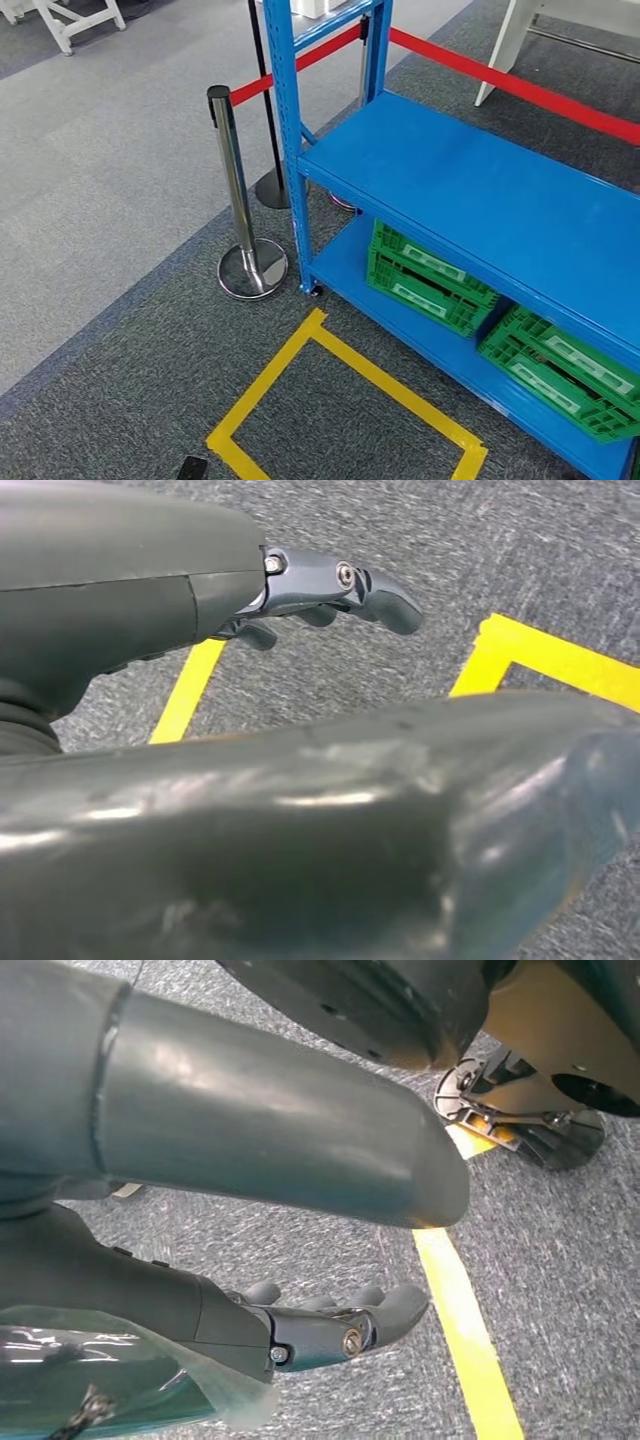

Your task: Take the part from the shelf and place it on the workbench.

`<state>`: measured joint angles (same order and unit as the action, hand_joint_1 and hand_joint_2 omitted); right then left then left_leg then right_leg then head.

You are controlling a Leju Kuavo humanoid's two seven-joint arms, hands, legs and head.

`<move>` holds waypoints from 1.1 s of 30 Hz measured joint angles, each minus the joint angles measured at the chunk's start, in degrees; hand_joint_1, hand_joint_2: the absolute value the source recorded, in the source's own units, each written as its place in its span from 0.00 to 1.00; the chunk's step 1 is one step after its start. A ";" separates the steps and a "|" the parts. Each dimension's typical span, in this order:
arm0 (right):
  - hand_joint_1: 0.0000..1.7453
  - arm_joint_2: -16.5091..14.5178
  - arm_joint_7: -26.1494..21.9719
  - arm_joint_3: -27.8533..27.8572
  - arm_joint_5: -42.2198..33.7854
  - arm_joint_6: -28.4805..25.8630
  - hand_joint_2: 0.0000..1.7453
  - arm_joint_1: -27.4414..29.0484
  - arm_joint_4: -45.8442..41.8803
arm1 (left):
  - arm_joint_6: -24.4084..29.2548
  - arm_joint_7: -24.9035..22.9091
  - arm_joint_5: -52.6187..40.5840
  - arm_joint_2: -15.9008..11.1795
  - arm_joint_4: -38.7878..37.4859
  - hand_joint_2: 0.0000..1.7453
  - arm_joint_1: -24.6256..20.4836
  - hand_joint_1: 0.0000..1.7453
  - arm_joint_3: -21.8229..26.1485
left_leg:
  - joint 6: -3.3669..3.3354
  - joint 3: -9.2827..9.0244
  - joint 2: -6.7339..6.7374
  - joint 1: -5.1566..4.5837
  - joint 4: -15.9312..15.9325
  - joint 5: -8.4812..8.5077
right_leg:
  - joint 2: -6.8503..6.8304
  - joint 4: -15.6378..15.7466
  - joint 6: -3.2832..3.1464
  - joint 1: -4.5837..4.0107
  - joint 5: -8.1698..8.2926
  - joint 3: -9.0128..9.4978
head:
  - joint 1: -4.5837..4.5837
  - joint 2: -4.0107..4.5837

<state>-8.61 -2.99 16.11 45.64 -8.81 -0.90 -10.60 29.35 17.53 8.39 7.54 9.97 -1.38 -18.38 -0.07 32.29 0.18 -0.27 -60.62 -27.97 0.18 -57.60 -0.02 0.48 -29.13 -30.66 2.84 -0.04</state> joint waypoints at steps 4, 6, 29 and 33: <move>0.00 0.02 0.76 0.01 -0.25 0.15 0.00 -0.02 0.00 | -0.16 -0.05 0.01 0.01 0.00 0.00 0.00 0.00 0.00 | -0.77 -0.91 0.07 -0.14 3.13 0.37 | 0.03 -0.02 1.15 -0.03 0.01 -0.58 | -0.06 0.00; 0.00 0.25 2.75 0.16 -0.90 0.85 0.00 -0.11 0.00 | -0.51 -0.31 0.01 0.09 0.00 0.00 -0.05 0.00 0.00 | -1.45 -1.02 0.41 0.06 3.76 0.78 | 0.07 -2.17 1.65 0.04 -1.61 -1.81 | -0.19 0.00; 0.00 1.45 5.38 1.66 -1.38 2.56 0.00 -0.70 0.00 | -0.98 -1.54 0.20 0.36 0.02 0.00 -0.22 0.00 0.00 | -0.23 2.75 0.28 0.08 -6.23 -2.74 | 1.39 -0.62 -0.48 -0.30 0.46 -1.09 | 0.09 0.00; 0.00 1.42 5.38 1.66 -1.25 2.38 0.00 -0.77 0.00 | -0.98 -1.73 0.22 0.22 0.02 0.00 -0.31 0.00 0.01 | -1.48 -0.39 -0.62 -0.52 2.16 -0.01 | 1.80 -0.72 0.27 -0.41 0.46 -1.51 | 0.03 0.00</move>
<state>-7.19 2.39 17.77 44.39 -6.43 -1.68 -10.60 28.37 15.80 8.62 7.76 9.99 -1.69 -18.38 -1.55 31.90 -0.44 -0.79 -58.46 -27.97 1.98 -58.32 0.25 0.07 -28.67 -32.17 2.87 -0.04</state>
